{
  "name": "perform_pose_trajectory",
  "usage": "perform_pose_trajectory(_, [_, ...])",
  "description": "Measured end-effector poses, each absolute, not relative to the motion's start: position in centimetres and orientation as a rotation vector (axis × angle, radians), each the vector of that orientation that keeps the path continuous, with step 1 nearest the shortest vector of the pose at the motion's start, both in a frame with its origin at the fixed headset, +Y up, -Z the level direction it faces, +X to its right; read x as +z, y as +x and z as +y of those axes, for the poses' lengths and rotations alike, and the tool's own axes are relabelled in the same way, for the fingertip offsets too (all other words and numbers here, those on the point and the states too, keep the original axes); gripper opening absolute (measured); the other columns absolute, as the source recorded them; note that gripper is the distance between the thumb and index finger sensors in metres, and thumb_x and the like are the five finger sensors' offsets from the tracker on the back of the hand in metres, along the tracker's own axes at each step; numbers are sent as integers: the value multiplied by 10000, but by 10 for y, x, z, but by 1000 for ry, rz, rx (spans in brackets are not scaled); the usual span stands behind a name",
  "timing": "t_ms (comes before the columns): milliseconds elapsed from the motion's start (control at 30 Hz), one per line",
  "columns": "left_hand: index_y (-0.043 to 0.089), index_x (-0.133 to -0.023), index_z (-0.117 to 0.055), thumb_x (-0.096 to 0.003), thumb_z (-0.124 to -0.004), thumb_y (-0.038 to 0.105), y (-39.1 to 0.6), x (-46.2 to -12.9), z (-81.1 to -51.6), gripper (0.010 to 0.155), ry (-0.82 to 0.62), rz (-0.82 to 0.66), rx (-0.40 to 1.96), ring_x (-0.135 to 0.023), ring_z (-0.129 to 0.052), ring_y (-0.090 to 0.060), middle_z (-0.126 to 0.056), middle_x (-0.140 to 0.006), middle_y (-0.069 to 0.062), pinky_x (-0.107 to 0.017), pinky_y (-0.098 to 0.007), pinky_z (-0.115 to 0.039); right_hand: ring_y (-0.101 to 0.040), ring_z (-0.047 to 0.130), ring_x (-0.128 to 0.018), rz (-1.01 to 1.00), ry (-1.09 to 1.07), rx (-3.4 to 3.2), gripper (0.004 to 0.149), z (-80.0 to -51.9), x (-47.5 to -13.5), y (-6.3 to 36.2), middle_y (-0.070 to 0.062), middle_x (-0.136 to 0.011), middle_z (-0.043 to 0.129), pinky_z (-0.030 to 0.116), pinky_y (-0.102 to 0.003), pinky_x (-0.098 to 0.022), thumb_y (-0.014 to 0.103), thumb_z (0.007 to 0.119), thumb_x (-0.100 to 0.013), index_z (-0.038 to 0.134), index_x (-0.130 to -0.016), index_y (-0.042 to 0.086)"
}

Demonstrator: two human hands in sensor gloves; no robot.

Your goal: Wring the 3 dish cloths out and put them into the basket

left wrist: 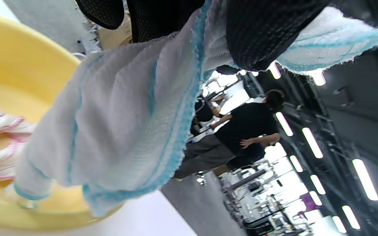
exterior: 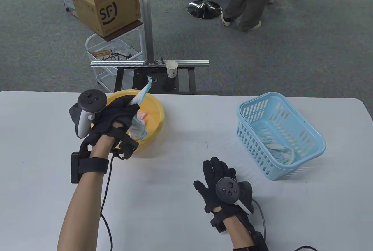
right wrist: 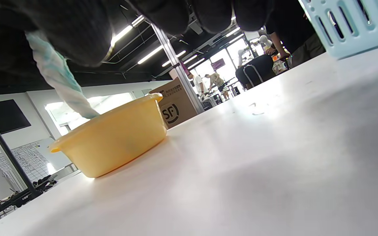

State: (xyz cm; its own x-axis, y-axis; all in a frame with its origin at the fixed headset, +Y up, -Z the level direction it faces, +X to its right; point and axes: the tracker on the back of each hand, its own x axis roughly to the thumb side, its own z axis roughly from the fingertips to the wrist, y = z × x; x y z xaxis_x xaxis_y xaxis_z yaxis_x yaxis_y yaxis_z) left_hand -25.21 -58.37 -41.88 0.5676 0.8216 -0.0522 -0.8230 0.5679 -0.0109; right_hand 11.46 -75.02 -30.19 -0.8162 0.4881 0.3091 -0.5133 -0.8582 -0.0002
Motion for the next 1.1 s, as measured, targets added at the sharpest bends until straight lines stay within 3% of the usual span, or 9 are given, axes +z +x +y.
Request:
perform_pose_trajectory(267, [341, -971, -800, -482, -838, 410, -230, -387, -545, 496, 54, -102, 1007, -1037, -689, -281, -684, -1074, 58, -793, -589, -500, -506, 398, -1058, -183, 443, 2558, 824, -748, -299, 109, -192, -1163, 331, 335, -751, -696, 630, 729, -512, 359, -1097, 183])
perform_pose_trajectory(567, [342, -971, -803, -482, -839, 409, -185, -361, -530, 495, 71, -258, 1042, -1037, -690, -284, -685, -1075, 57, -793, -590, -501, -497, 387, -1059, -347, 501, 2501, 890, -741, -293, 104, -184, -1161, 291, 336, -749, -698, 672, 720, -491, 282, -1090, 181])
perform_pose_trajectory(967, [335, -972, -802, -480, -843, 402, -101, -337, -580, 498, -23, -398, 1055, -1032, -693, -286, -687, -1073, 50, -791, -593, -500, -479, 426, -1042, -667, 588, 2358, 960, -721, -280, 100, -181, -1142, 309, 373, -733, -698, 696, 738, -467, 212, -1069, 165])
perform_pose_trajectory(1100, [332, -970, -806, -478, -847, 397, -73, -326, -600, 498, -47, -438, 1047, -1032, -694, -287, -688, -1072, 51, -790, -595, -499, -472, 534, -995, -705, 496, 2281, 991, -718, -279, 105, -181, -1091, 447, 424, -718, -691, 645, 802, -465, 201, -1051, 118])
